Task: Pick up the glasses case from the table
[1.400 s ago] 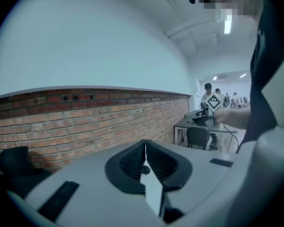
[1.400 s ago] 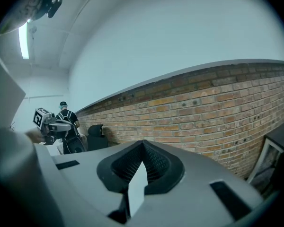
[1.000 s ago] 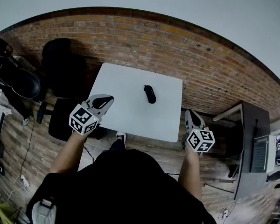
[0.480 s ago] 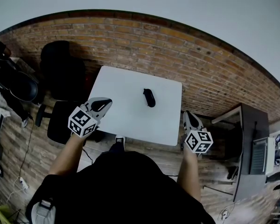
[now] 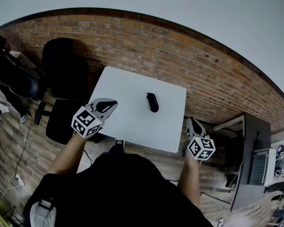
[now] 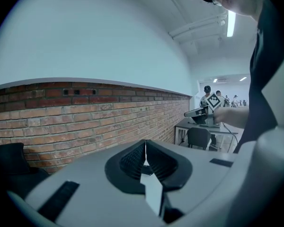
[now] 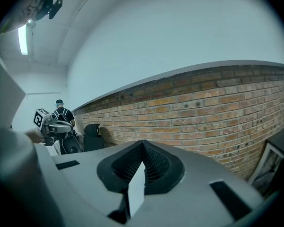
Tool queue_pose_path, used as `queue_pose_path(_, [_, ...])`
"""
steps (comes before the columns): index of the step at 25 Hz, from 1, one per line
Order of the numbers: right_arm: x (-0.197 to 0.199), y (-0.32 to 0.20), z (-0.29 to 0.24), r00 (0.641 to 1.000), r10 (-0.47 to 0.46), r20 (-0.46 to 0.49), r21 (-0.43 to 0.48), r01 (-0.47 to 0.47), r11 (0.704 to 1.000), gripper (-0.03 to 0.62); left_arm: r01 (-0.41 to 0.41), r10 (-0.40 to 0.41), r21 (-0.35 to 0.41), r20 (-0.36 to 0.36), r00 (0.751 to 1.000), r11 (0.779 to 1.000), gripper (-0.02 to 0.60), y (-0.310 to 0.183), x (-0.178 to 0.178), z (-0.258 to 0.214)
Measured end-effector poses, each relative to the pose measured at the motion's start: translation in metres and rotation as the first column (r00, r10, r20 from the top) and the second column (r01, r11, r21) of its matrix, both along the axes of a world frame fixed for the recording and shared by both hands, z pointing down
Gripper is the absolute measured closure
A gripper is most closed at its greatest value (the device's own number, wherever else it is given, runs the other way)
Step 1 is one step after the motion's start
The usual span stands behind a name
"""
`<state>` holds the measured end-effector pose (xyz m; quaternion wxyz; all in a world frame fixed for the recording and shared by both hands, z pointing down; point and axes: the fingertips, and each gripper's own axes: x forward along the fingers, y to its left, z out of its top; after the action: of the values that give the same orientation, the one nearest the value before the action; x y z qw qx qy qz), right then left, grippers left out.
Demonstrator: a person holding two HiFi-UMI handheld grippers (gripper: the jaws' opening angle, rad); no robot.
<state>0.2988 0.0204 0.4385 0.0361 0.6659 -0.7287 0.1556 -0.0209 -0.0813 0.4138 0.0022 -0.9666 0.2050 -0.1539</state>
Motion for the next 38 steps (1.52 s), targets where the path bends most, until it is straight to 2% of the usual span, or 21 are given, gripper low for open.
queue_pose_path(38, [0.008,-0.100,0.026,1.000,-0.011,0.016,-0.067,0.012,0.998,0.579,-0.010,0.012,-0.048,0.042,0.999,0.999,0.569,-0.099,0.013,0.023])
